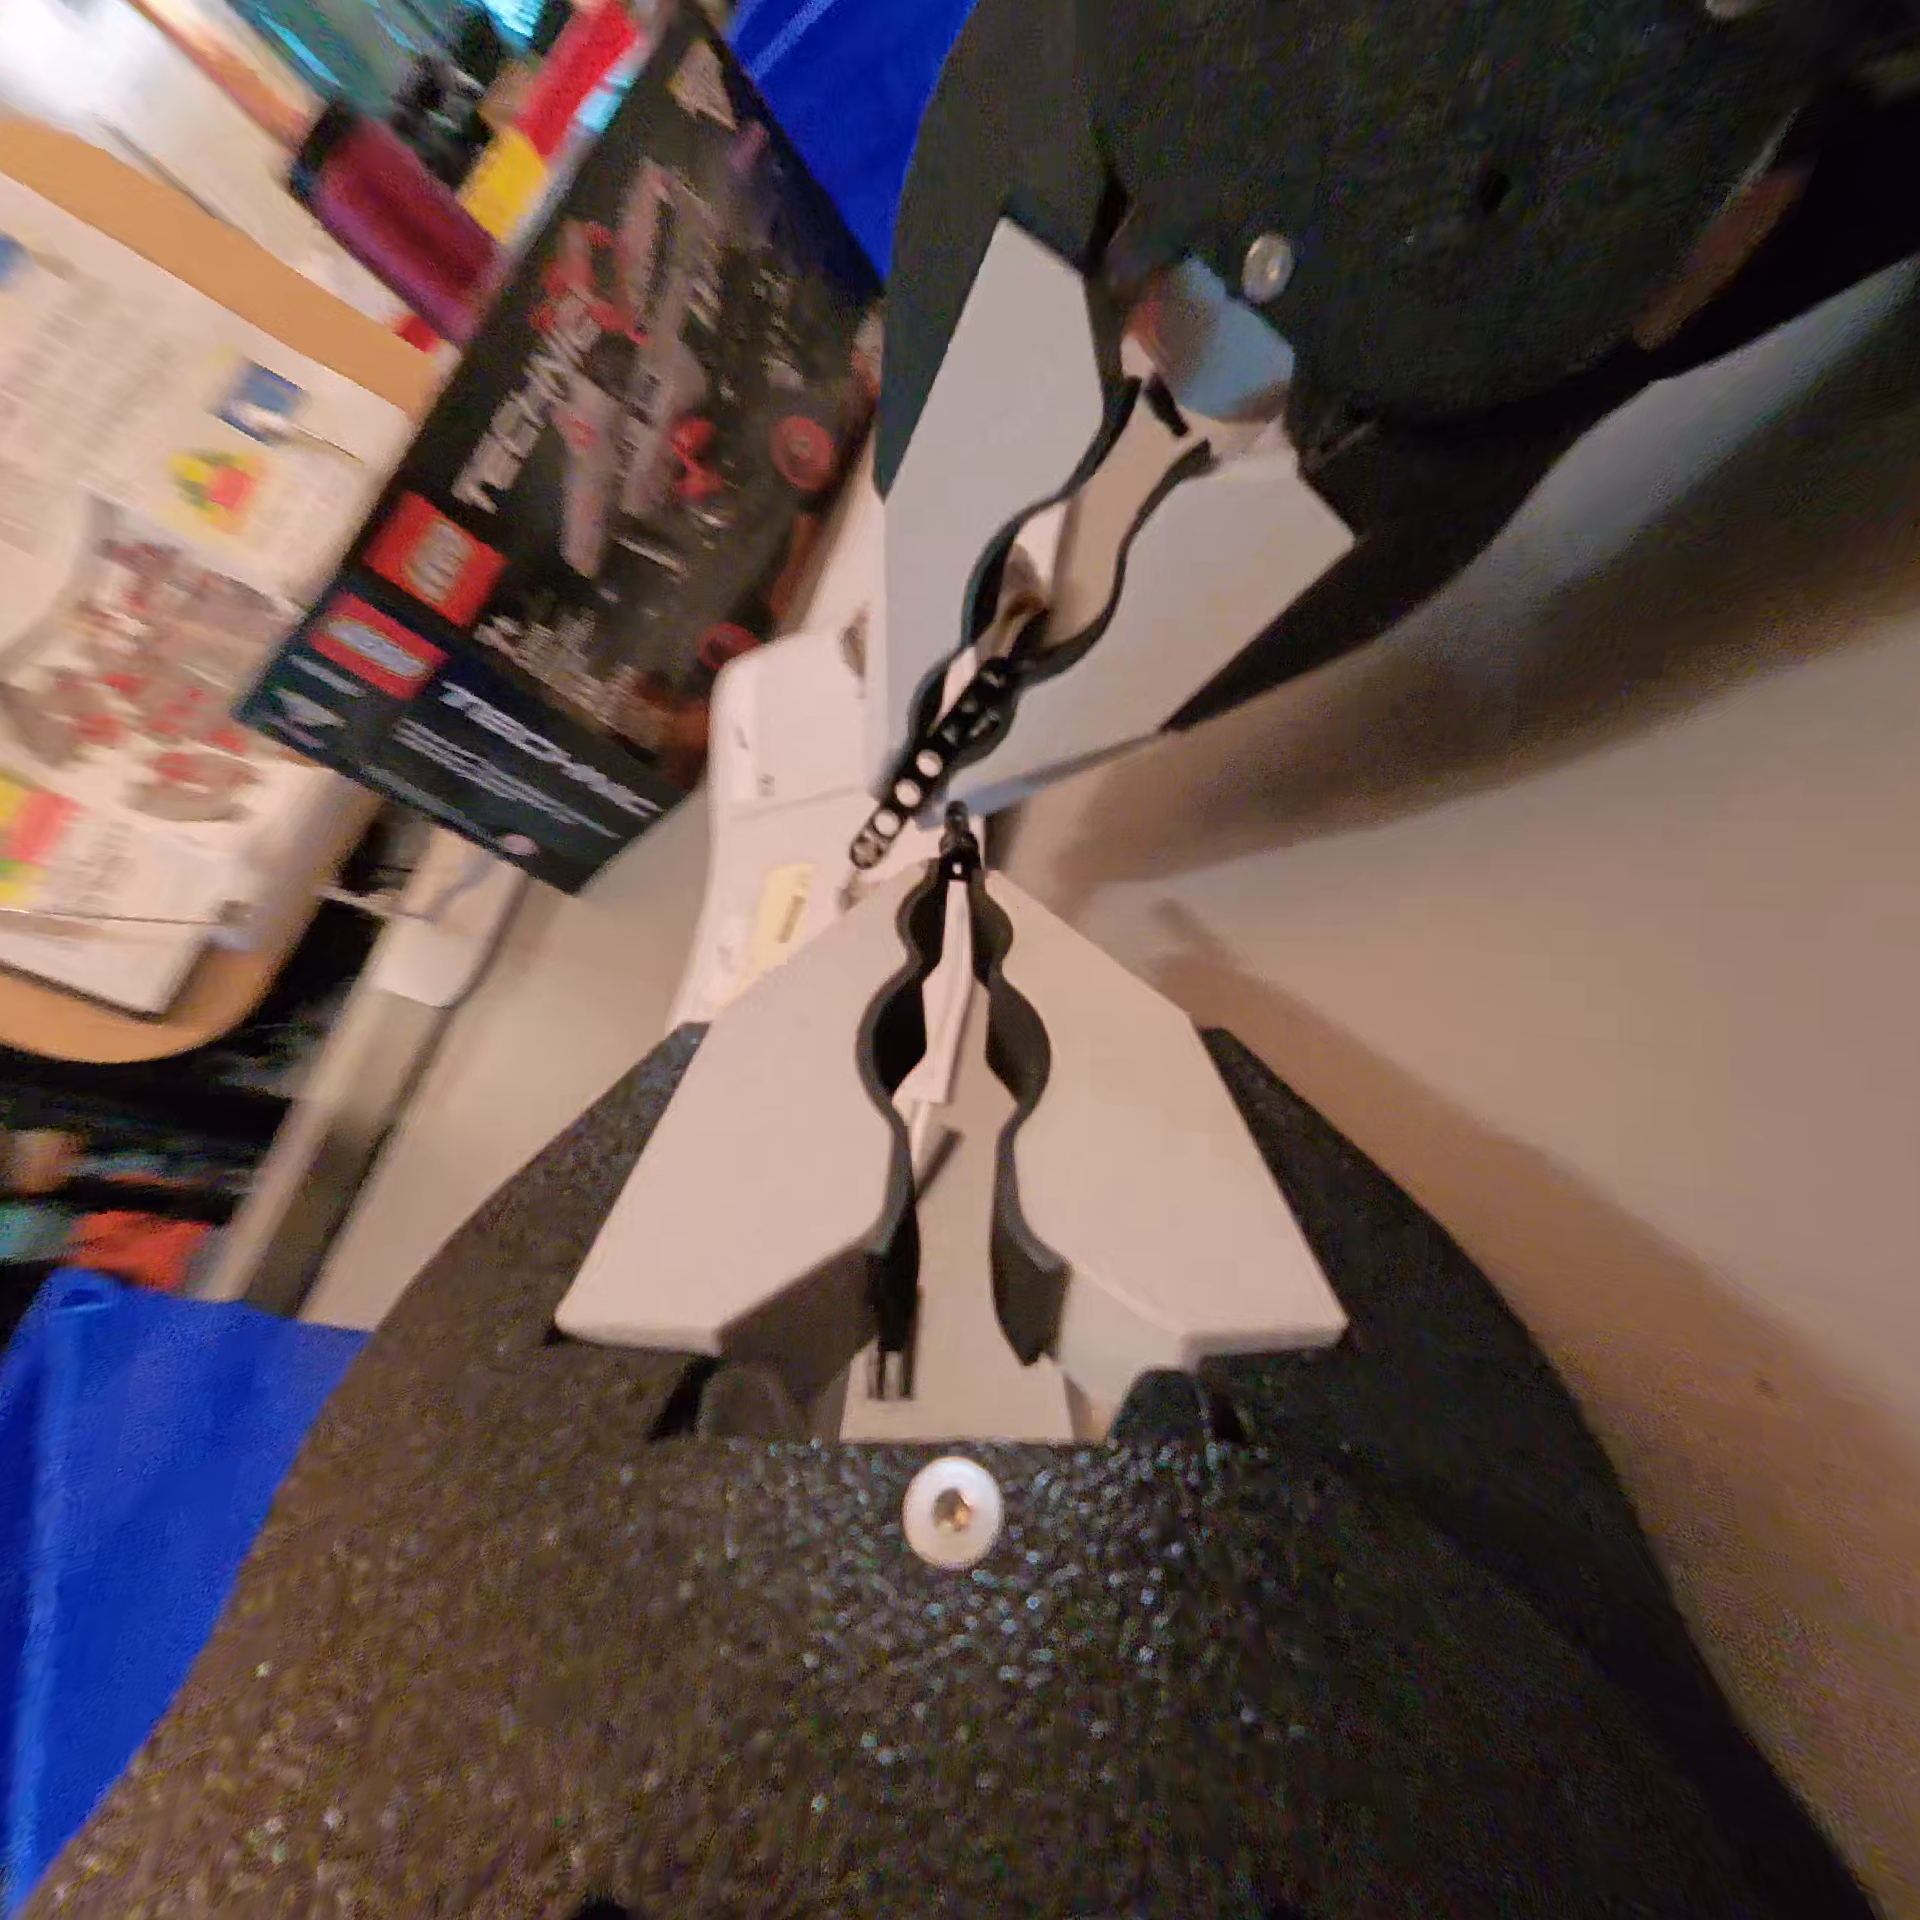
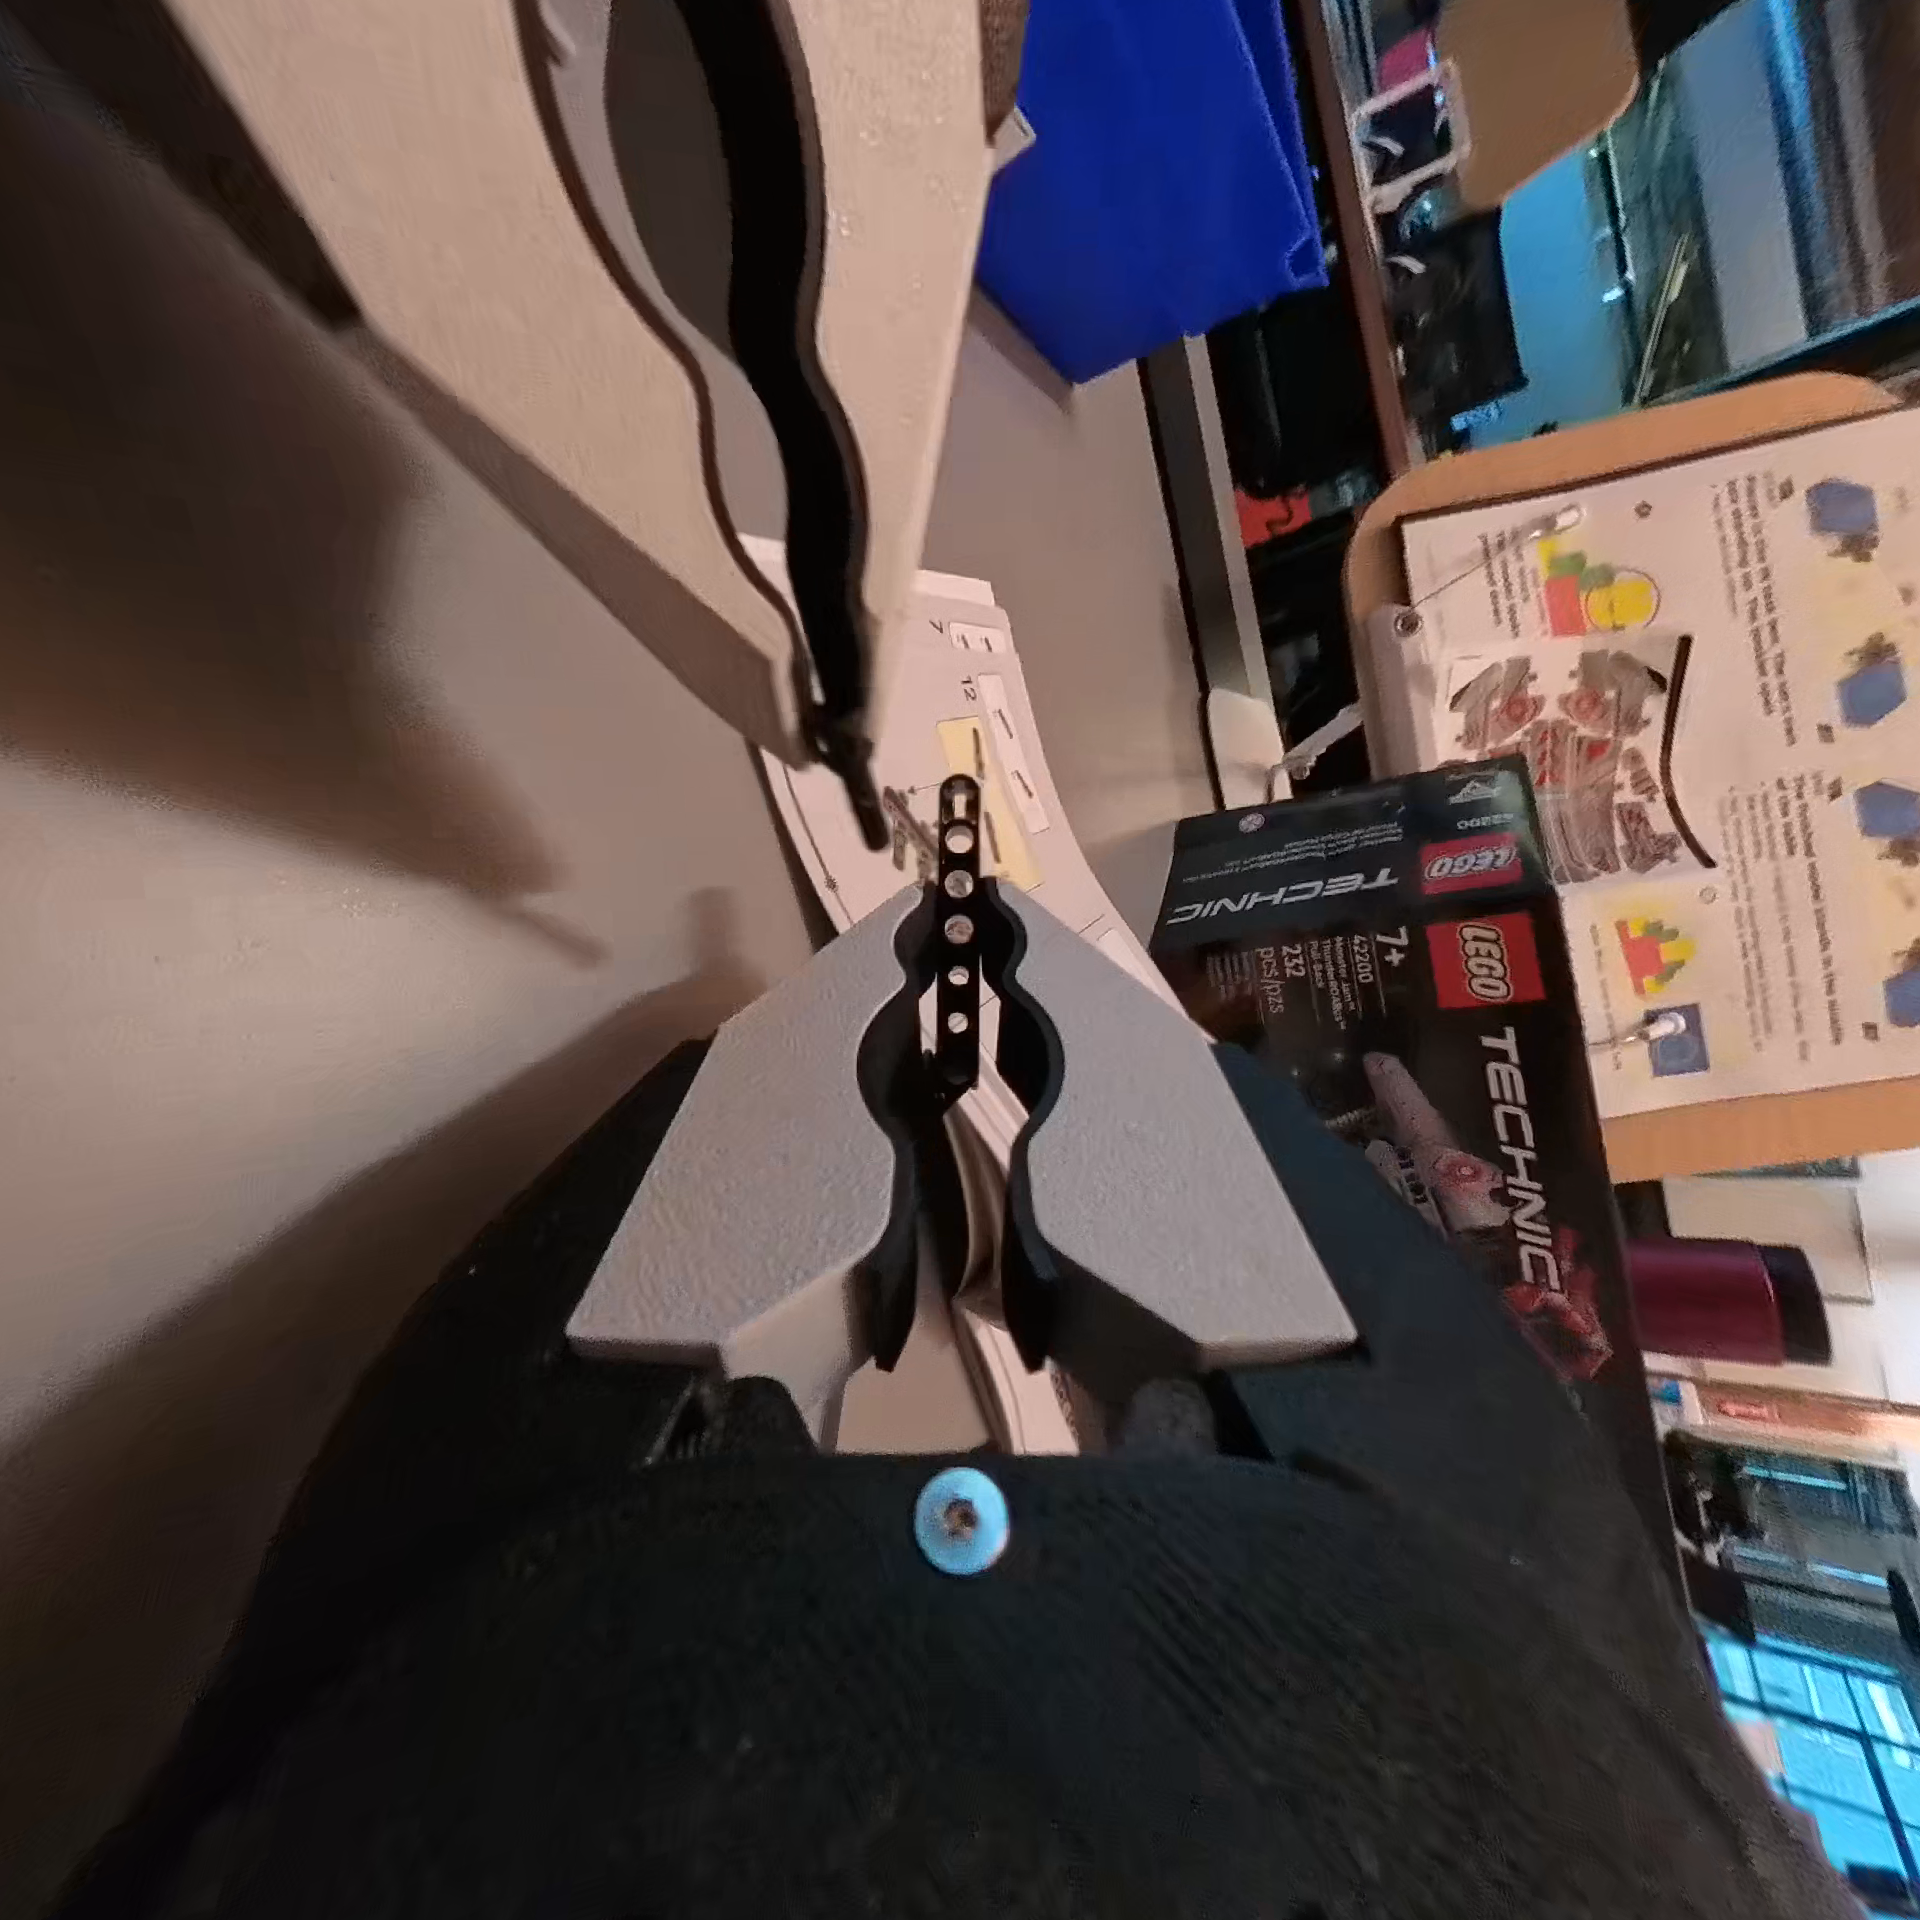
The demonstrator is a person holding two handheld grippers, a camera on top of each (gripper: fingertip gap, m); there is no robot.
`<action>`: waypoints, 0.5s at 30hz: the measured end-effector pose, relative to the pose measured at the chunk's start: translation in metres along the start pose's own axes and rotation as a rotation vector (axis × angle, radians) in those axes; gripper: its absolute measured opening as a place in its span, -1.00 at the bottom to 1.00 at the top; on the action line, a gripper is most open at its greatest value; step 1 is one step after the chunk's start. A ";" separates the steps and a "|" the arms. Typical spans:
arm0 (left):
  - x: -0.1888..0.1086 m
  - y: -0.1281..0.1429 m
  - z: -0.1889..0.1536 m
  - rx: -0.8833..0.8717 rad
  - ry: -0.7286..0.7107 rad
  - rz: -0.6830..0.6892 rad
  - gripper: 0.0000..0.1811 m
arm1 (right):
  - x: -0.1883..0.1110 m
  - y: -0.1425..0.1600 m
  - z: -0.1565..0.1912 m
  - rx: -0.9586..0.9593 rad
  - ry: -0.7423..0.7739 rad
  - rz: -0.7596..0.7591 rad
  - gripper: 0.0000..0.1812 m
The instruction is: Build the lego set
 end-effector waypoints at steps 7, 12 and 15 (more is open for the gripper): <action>0.007 0.000 0.006 0.238 -0.245 0.115 -1.00 | 0.005 -0.001 0.001 0.013 0.031 0.053 -0.95; 0.013 0.008 0.003 0.233 -0.198 0.140 -1.00 | 0.010 0.004 0.004 -0.005 0.021 0.077 -0.94; 0.020 0.028 0.001 0.148 -0.123 0.201 -1.00 | 0.014 0.015 0.006 -0.031 0.002 0.105 -0.95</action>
Point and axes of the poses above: each gripper's, where its closed fingertips meet, x out along the fingers, y out of its underside, z = x × y across the jaws, the point moved 2 cm from there along -x, back along the fingers, and after that the axes turned 2 degrees about z, right-handed, at the moved point
